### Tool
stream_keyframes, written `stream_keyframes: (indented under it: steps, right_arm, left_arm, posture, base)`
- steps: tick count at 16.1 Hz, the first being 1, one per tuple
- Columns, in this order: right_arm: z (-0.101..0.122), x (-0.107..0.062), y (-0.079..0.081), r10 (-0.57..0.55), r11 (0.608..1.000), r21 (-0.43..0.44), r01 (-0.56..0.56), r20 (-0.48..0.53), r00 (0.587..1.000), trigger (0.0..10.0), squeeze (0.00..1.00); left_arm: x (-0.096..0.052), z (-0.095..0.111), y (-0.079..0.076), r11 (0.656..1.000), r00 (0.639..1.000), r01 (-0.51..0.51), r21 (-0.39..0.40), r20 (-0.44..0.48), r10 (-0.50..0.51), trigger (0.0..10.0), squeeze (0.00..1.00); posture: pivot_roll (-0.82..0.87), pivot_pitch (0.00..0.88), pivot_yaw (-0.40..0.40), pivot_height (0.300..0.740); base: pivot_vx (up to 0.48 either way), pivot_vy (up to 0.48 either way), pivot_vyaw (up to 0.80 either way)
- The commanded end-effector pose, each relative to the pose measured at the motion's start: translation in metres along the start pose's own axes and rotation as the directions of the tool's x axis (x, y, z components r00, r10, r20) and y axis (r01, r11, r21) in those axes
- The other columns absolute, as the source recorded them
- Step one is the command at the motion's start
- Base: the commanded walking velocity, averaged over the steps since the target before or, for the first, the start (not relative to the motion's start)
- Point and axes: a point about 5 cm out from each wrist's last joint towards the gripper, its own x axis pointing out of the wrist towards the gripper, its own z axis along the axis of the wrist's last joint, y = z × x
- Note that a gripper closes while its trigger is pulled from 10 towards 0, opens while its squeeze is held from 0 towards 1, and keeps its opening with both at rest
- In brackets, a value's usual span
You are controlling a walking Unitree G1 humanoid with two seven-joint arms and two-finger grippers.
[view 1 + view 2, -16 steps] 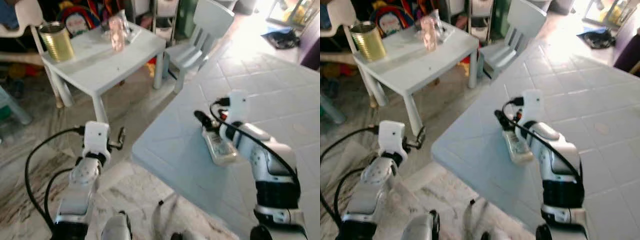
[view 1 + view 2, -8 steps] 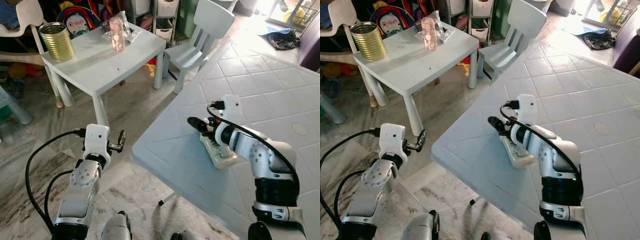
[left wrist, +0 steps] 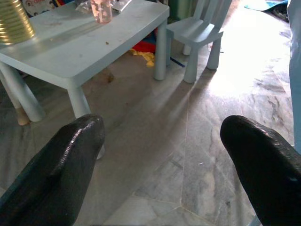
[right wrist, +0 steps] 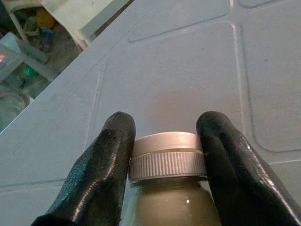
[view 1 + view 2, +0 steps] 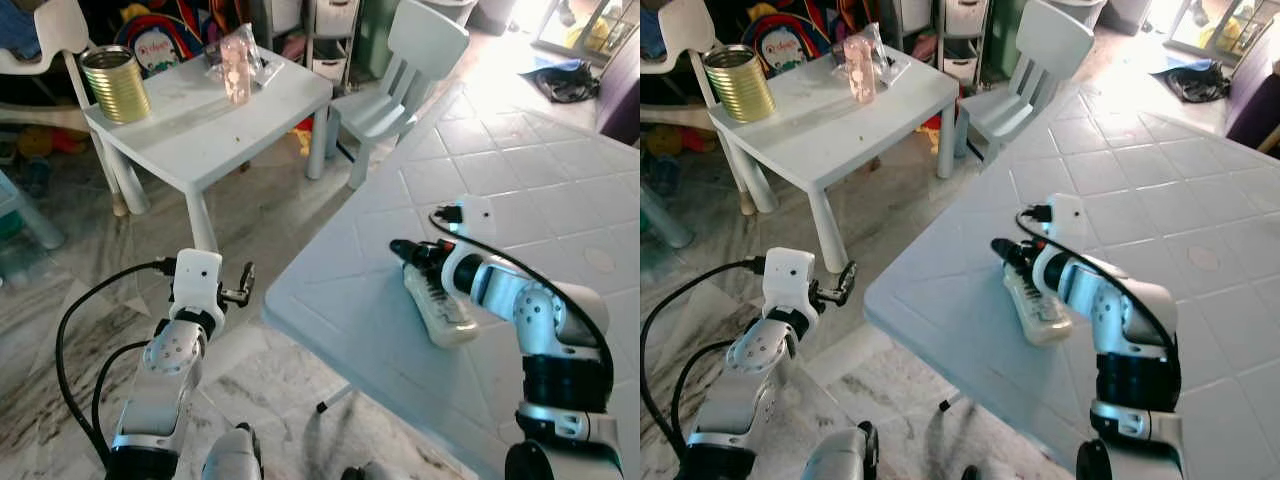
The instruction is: Restocking fridge
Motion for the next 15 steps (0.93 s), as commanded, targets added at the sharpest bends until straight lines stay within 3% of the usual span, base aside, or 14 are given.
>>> stream_keyframes:
  steps: [1,6,9,10,12,15]
  right_arm:
    - [-0.015,0.003,-0.014,-0.081,0.996,0.038,0.083,-0.06,0.995,0.0,0.0]
    - [-0.003,0.002,-0.014,-0.117,0.993,0.04,0.115,0.038,0.992,0.0,0.0]
    - [0.025,-0.006,-0.015,-0.146,0.989,0.034,0.142,0.219,0.965,0.0,0.0]
    - [0.039,-0.01,-0.013,-0.146,0.989,0.026,0.146,0.314,0.938,0.0,0.0]
    - [0.073,-0.024,0.003,-0.094,0.981,-0.094,0.168,0.525,0.846,0.0,0.0]
    - [0.091,-0.043,0.024,-0.011,0.949,-0.221,0.226,0.693,0.721,0.0,0.0]
  left_arm:
    - [-0.001,0.001,-0.002,1.0,1.0,0.001,-0.006,-0.001,-0.001,10.0,0.0]
    - [0.0,0.001,-0.002,1.0,1.0,0.0,-0.014,0.001,0.0,10.0,0.0]
    - [0.001,0.003,-0.002,1.0,1.0,-0.002,-0.025,0.011,0.002,10.0,0.0]
    - [0.002,0.003,-0.003,1.0,1.0,-0.002,-0.025,0.011,0.002,10.0,0.0]
    - [0.003,0.003,-0.005,1.0,1.0,0.0,-0.025,0.014,0.0,10.0,0.0]
    - [0.007,0.009,-0.003,0.999,0.999,-0.022,-0.033,0.047,0.024,10.0,0.0]
  posture:
    - [0.08,0.124,-0.058,0.74]
    - [0.08,0.123,-0.056,0.74]
    - [0.07,0.119,-0.054,0.74]
    - [0.07,0.118,-0.053,0.74]
    - [0.07,0.111,-0.052,0.74]
    - [0.07,0.104,-0.054,0.74]
  base:
    - [0.0,0.0,0.0]
    - [0.0,0.0,0.0]
    - [0.0,0.0,0.0]
    - [0.0,0.0,0.0]
    - [0.0,0.0,0.0]
    - [0.0,0.0,0.0]
